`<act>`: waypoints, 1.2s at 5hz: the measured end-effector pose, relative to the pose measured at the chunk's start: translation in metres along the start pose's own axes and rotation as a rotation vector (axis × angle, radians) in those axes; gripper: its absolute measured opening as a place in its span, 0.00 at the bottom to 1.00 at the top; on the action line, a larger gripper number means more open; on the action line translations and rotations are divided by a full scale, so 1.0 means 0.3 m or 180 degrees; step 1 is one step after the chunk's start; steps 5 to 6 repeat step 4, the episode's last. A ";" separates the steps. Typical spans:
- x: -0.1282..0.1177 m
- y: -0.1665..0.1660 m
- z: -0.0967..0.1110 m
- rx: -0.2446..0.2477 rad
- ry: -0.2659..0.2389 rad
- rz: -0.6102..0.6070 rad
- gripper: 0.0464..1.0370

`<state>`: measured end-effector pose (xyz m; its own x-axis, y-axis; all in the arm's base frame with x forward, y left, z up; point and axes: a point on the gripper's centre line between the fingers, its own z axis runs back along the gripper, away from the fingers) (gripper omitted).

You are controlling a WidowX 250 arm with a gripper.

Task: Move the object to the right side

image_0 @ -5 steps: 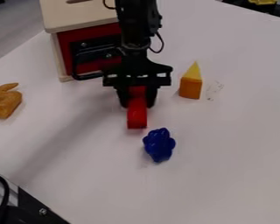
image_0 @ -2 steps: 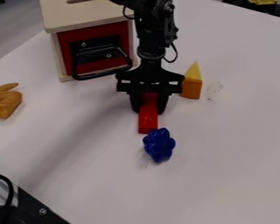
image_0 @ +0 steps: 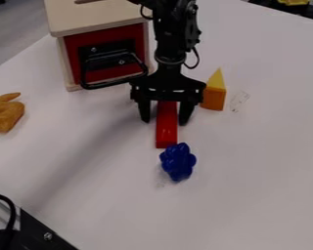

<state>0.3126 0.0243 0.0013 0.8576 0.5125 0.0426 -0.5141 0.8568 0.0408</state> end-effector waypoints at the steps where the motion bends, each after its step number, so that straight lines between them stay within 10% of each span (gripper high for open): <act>1: -0.010 0.004 0.004 0.0011 0.0039 0.0001 0.96; 4: -0.031 0.050 0.215 -0.0044 -0.0234 0.0169 0.96; 6: -0.031 0.050 0.215 -0.0044 -0.0234 0.0169 0.96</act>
